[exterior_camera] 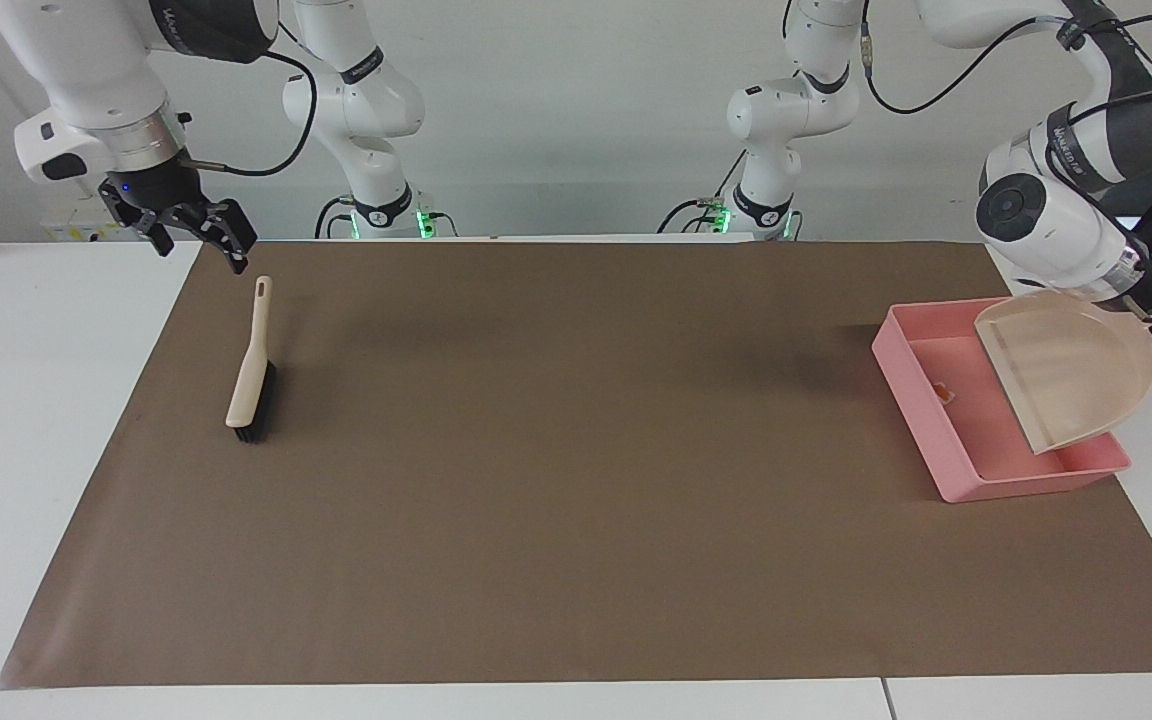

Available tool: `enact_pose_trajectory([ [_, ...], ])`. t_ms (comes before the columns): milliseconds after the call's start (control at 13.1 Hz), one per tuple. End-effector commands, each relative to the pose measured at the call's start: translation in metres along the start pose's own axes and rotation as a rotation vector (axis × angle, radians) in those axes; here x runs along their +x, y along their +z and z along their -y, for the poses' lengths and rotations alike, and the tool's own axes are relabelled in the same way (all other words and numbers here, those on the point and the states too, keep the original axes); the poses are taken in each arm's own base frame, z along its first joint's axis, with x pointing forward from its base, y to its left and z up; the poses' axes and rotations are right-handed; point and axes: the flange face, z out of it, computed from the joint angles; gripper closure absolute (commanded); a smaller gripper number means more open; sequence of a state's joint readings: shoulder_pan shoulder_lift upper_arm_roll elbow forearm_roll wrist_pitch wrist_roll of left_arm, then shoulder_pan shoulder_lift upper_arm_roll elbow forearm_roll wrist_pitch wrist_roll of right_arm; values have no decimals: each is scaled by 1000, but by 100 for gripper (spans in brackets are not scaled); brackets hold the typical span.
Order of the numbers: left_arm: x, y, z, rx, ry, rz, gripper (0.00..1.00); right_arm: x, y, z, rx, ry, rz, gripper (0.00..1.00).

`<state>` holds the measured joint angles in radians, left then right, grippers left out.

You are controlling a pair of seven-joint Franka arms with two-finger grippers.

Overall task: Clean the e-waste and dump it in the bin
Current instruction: 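Lower the dustpan back onto the table with the left gripper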

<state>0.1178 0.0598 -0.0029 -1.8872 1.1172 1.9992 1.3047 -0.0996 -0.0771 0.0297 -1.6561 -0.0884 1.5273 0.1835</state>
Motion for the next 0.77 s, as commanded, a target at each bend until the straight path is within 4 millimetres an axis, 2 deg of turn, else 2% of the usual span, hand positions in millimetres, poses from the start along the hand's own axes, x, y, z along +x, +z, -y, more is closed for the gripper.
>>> enact_pose_trajectory([
  [0, -18, -22, -7, -21, -40, -160, 100, 2, -5, 6, 15, -14, 46, 0],
  [77, -13, -32, -9, -28, -51, -226, 100, 0, -6, 16, 12, -58, 47, 0],
  [230, 14, -60, -8, -52, -48, -331, 100, -2, -8, 20, 12, -78, 40, 0],
  [306, 33, -74, -10, -55, -38, -382, 100, -2, -6, 22, 12, -83, 41, 0],
  [459, 93, -106, -19, -54, 35, -445, 100, -5, -7, 24, 10, -87, 42, 0],
  [689, 195, -157, -48, -66, 15, -460, 100, -5, -5, 23, 10, -83, 46, 0],
])
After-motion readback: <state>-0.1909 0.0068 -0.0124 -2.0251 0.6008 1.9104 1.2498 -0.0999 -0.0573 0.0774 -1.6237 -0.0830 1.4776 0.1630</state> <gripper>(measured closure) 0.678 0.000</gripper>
